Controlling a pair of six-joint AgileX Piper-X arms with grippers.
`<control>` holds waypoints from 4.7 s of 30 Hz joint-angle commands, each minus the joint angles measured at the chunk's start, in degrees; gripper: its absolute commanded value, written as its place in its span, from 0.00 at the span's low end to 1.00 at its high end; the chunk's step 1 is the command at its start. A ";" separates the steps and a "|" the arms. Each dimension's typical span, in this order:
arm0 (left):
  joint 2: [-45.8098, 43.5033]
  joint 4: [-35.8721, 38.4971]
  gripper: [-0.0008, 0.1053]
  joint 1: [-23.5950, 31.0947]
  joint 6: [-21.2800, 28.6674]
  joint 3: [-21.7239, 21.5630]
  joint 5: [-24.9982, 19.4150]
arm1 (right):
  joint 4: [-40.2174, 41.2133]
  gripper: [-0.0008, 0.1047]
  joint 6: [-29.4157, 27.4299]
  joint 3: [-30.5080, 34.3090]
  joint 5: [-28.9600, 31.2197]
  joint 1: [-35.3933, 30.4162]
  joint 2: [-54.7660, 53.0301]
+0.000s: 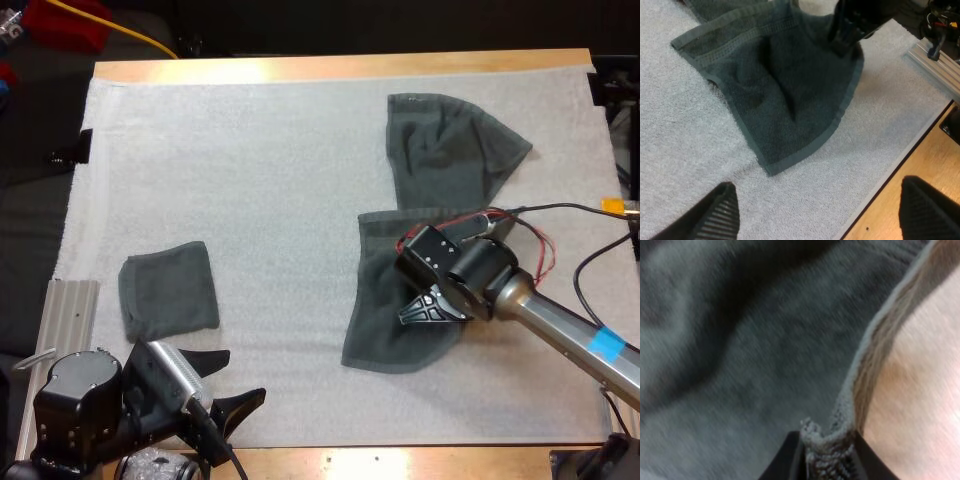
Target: Pick towel from pile, fold and stack
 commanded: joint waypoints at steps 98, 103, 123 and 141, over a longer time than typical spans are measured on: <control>0.03 0.21 0.62 -0.26 -2.28 -0.32 2.38 | -10.70 0.69 11.69 32.74 -31.41 -39.85 -21.63; 0.03 0.21 0.62 -0.26 -2.28 -0.32 3.45 | -12.28 0.69 11.69 32.76 -31.55 -39.85 -19.30; 0.03 0.21 0.62 -0.26 -2.28 -0.32 3.59 | -31.80 0.61 19.32 45.17 -44.44 -39.85 -17.91; 0.03 0.10 0.62 -0.26 -2.28 -0.32 3.59 | -27.19 0.38 19.44 45.17 -36.58 -39.85 -26.33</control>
